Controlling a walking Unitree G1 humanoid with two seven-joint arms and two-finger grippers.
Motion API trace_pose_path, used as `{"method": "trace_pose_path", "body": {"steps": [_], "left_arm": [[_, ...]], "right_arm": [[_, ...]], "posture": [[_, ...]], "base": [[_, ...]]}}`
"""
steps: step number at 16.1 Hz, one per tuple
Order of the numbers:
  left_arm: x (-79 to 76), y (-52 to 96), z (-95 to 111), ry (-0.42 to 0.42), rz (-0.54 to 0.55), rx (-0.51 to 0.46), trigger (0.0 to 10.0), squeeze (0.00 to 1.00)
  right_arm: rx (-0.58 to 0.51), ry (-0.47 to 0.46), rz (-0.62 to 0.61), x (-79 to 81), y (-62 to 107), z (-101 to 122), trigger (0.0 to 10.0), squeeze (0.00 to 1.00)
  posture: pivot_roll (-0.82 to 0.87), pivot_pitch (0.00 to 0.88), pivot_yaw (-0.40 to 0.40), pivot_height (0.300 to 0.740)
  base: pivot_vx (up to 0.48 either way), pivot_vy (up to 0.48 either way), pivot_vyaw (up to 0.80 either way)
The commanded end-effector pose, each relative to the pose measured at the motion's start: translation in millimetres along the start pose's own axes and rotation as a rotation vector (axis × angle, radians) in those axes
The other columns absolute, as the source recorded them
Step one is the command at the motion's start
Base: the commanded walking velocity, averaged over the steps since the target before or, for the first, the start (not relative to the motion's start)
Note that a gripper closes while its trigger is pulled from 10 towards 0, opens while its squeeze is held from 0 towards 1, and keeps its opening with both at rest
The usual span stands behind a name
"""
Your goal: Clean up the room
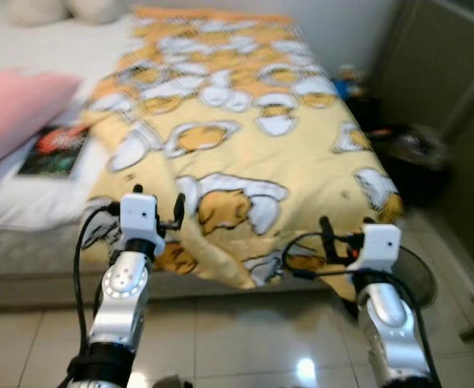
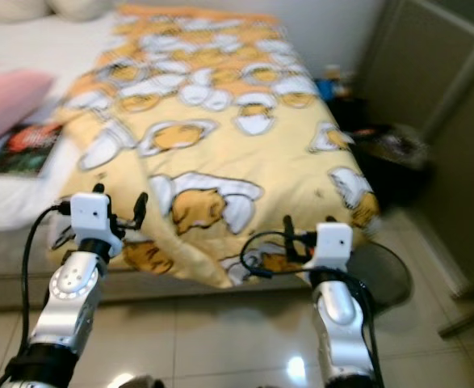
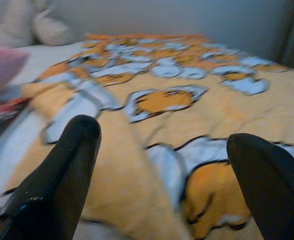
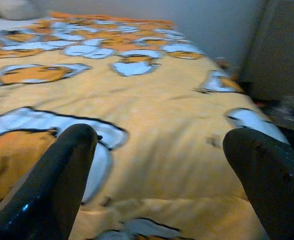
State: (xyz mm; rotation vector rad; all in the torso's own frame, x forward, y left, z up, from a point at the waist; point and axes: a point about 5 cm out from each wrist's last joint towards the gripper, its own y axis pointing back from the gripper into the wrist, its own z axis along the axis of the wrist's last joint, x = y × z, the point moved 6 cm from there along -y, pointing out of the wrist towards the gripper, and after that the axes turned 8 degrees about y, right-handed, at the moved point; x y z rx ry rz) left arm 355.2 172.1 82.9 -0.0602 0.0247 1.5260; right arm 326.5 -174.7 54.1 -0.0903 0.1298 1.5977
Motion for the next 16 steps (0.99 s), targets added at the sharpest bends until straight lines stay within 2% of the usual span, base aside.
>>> {"method": "trace_pose_path", "body": {"steps": [1,4,6,16], "left_arm": [[-3.5,0.4,0.4,-0.011,-0.019,0.004,10.0,0.0],[-8.8,1.1,0.7,-0.006,-0.071,0.018,10.0,0.0],[-1.6,0.4,0.7,0.015,-0.034,0.026,10.0,0.0],[10.1,0.8,-1.2,0.035,0.007,0.052,10.0,0.0]], "right_arm": [[-0.003,-0.002,0.001,0.3,-3.0,1.9,10.0,0.0],[-0.003,-0.013,-0.017,-1.1,-3.1,-0.3,10.0,0.0],[0.008,-0.013,-0.004,2.8,-3.2,-3.1,10.0,0.0],[0.016,-0.014,0.022,11.4,-7.5,-4.9,10.0,0.0]], "posture": [[-0.01,0.0,-0.024,0.74],[0.0,0.0,-0.013,0.74],[0.0,0.0,-0.011,0.74],[0.01,0.0,-0.016,0.74]], "base": [[0.0,0.0,0.7],[0.129,0.0,0.67],[0.424,0.126,0.0],[0.389,0.281,0.0]]}}
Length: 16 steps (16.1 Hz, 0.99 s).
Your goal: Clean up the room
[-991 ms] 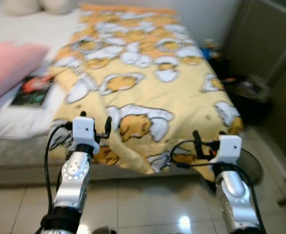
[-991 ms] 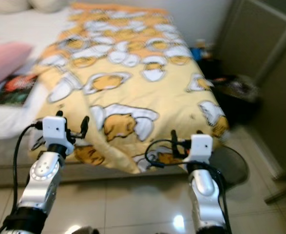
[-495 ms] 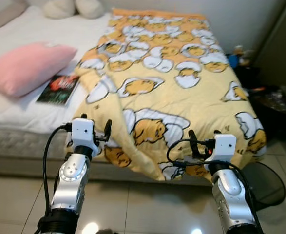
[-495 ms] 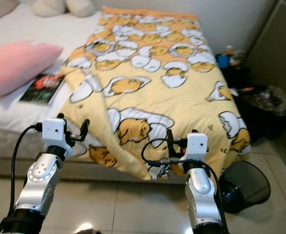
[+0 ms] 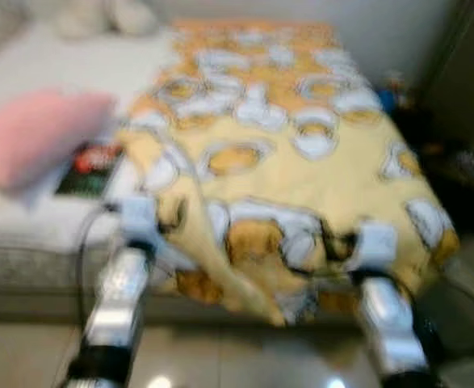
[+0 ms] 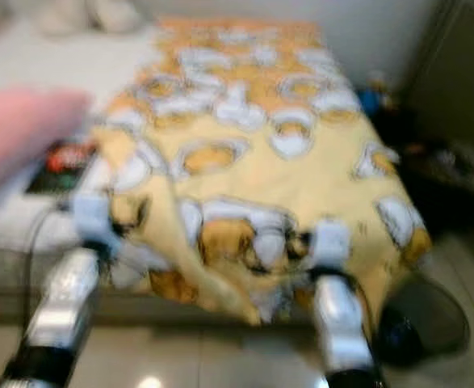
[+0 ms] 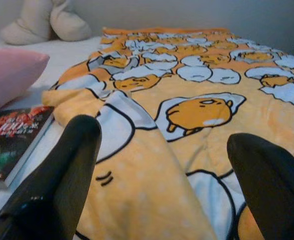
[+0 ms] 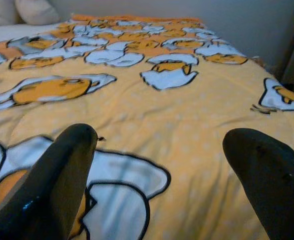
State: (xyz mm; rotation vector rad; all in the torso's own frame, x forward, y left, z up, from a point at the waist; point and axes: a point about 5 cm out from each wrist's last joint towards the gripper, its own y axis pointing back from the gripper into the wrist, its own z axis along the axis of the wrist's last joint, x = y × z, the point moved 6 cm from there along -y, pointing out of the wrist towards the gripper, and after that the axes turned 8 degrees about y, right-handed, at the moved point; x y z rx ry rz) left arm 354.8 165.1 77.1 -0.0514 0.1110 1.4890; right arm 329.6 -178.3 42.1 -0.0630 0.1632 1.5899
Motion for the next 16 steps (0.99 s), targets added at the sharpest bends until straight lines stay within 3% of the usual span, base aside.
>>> {"method": "trace_pose_path", "body": {"steps": [1,4,16], "left_arm": [[16.4,1.5,5.6,-0.015,0.04,-0.009,10.0,0.0],[13.7,0.2,7.7,-0.012,0.025,-0.012,10.0,0.0],[3.2,-9.8,14.8,0.013,-0.043,-0.021,10.0,0.0]], "right_arm": [[-0.022,-0.016,0.028,13.5,-3.7,7.5,10.0,0.0],[-0.008,-0.018,0.024,11.8,-1.4,3.5,10.0,0.0],[-0.038,-0.005,-0.003,8.5,-7.1,10.6,10.0,0.0]], "posture": [[0.01,0.0,-0.016,0.74],[0.01,0.0,-0.013,0.74],[0.01,0.0,-0.004,0.74]], "base": [[0.386,0.285,0.0],[0.39,0.28,0.71],[0.388,0.282,0.0]]}}
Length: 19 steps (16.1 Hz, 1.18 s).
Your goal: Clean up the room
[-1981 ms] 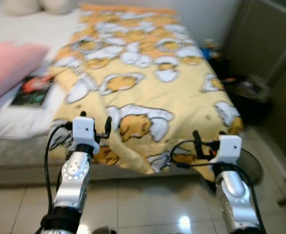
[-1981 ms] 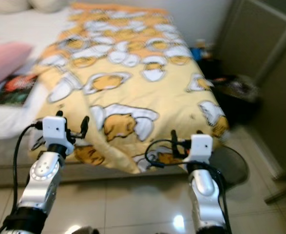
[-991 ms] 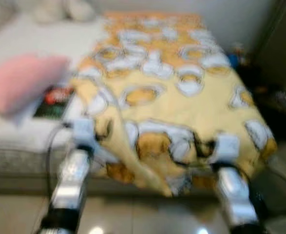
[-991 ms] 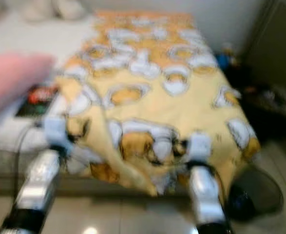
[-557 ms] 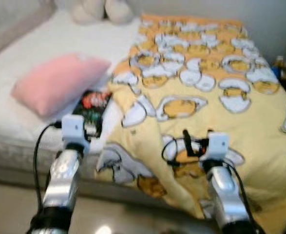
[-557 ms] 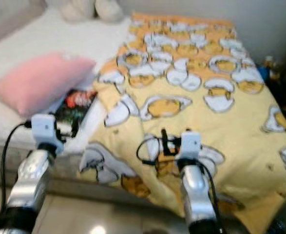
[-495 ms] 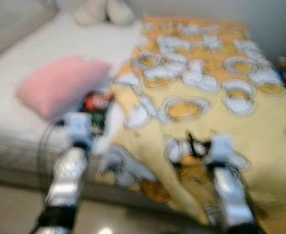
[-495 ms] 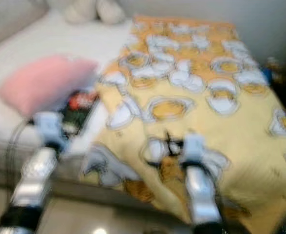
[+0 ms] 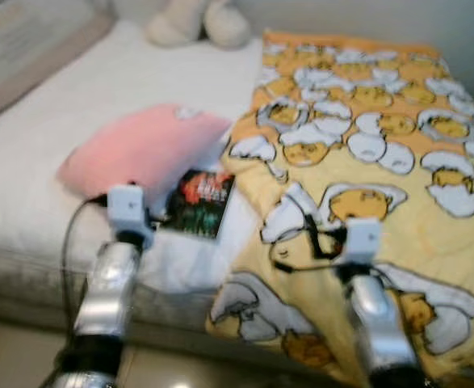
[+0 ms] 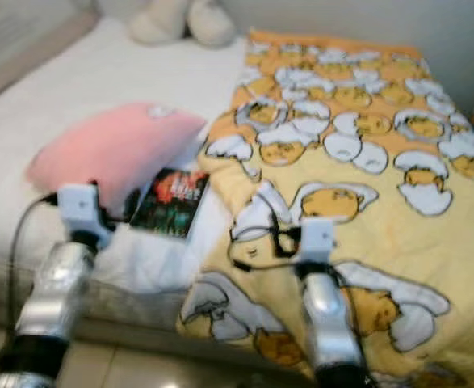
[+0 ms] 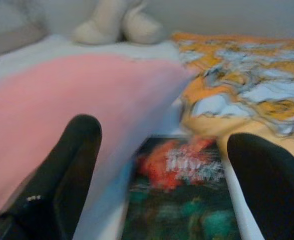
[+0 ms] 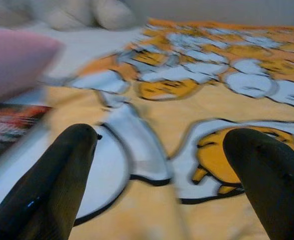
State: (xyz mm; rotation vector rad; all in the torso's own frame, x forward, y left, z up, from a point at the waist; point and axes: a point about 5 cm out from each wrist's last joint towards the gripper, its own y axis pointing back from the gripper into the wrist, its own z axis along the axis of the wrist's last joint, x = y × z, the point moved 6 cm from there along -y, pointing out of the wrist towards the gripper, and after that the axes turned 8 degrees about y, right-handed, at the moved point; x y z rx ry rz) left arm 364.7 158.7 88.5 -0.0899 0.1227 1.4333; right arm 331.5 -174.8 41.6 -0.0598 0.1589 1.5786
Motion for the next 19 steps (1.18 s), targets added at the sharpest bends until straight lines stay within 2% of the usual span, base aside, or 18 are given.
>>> {"method": "trace_pose_path", "body": {"steps": [1,4,7,10,13,15,17,19], "left_arm": [[10.8,0.3,8.7,-0.007,0.015,-0.03,10.0,0.0],[1.4,-2.0,19.2,-0.019,-0.031,-0.059,10.0,0.0],[-14.0,-5.4,25.3,-0.029,-0.097,-0.072,10.0,0.0],[-17.5,-4.4,24.9,-0.019,-0.12,-0.069,10.0,0.0],[-22.5,0.8,22.2,0.008,-0.152,-0.057,10.0,0.0],[-23.6,1.3,18.5,-0.014,-0.147,-0.043,10.0,0.0],[-21.5,-3.9,14.2,-0.059,-0.128,-0.013,10.0,0.0],[-23.0,-11.4,17.0,-0.062,-0.151,-0.006,10.0,0.0]], "right_arm": [[-0.101,0.001,-0.027,-1.6,-5.1,25.9,10.0,0.0],[-0.157,0.013,-0.03,-4.2,-4.8,44.0,10.0,0.0],[-0.151,0.005,-0.032,-1.7,-3.3,41.8,10.0,0.0],[-0.143,0.004,-0.029,1.3,-0.7,40.7,10.0,0.0],[-0.139,0.01,-0.026,-0.3,0.5,39.6,10.0,0.0],[-0.131,0.014,-0.027,-1.9,1.7,37.5,10.0,0.0],[-0.124,0.02,-0.022,-1.2,2.4,36.4,10.0,0.0],[-0.137,0.017,-0.039,-4.2,1.6,41.7,10.0,0.0]], "posture": [[0.01,0.0,-0.002,0.74],[0.0,0.0,0.0,0.74],[-0.01,0.0,0.009,0.74],[-0.01,0.0,0.011,0.74],[-0.01,0.0,0.008,0.74],[-0.01,0.0,0.005,0.74],[-0.01,0.0,0.005,0.74],[-0.03,0.0,0.01,0.74]], "base": [[0.382,0.289,0.0],[0.371,0.304,0.0],[0.37,0.305,0.0],[0.348,0.328,0.0],[0.0,0.456,0.0],[0.0,0.48,0.0],[0.0,0.0,0.0],[0.0,0.0,0.0]]}}
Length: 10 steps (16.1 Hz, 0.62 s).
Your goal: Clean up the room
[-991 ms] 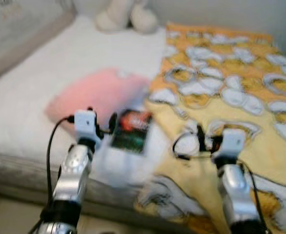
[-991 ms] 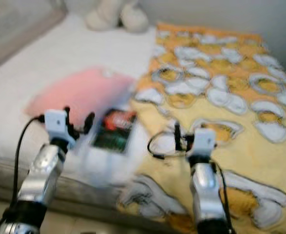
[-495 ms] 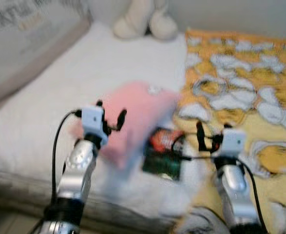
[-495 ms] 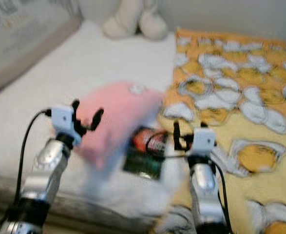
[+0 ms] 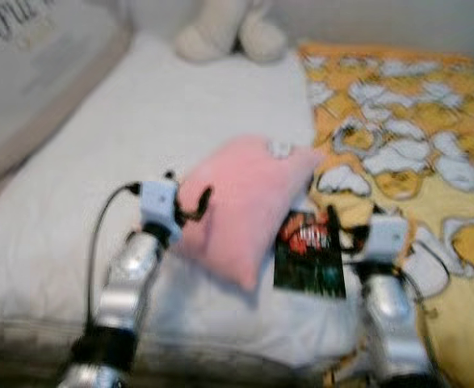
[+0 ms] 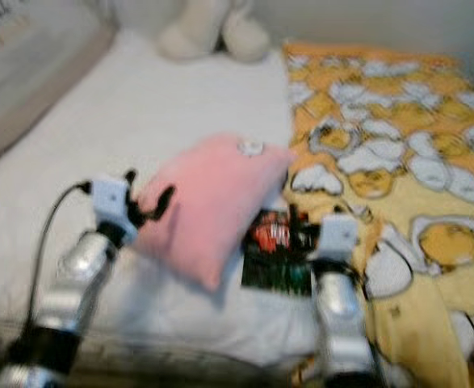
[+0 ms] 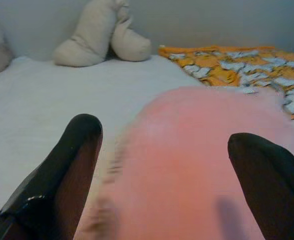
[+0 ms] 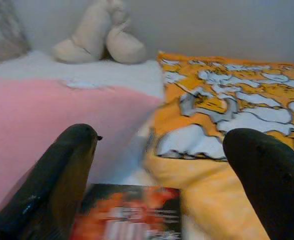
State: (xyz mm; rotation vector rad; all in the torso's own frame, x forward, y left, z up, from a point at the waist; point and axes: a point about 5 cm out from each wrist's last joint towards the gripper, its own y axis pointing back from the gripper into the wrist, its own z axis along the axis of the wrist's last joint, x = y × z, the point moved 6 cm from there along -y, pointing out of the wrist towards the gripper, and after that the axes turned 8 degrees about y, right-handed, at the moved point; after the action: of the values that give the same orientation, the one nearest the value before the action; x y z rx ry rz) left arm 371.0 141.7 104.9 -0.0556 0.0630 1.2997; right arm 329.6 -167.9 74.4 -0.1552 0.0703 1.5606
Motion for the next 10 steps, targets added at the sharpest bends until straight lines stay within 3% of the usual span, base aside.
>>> {"method": "trace_pose_path", "body": {"steps": [1,6,10], "left_arm": [[-0.9,-8.3,5.9,-0.013,-0.008,-0.003,10.0,0.0],[4.5,-12.4,8.1,-0.018,0.012,-0.001,10.0,0.0],[-4.4,-13.2,2.7,-0.011,0.002,0.008,10.0,0.0]], "right_arm": [[-0.034,0.011,-0.018,-7.5,-4.1,12.8,10.0,0.0],[-0.037,0.012,-0.023,-8.4,-2.8,14.9,10.0,0.0],[-0.024,0.013,-0.013,-5.3,-3.7,13.8,10.0,0.0]], "posture": [[-0.03,0.0,0.012,0.74],[-0.04,0.0,0.016,0.74],[-0.04,0.0,0.017,0.74]], "base": [[0.0,0.0,0.0],[0.0,0.0,0.0],[0.0,0.48,0.0]]}}
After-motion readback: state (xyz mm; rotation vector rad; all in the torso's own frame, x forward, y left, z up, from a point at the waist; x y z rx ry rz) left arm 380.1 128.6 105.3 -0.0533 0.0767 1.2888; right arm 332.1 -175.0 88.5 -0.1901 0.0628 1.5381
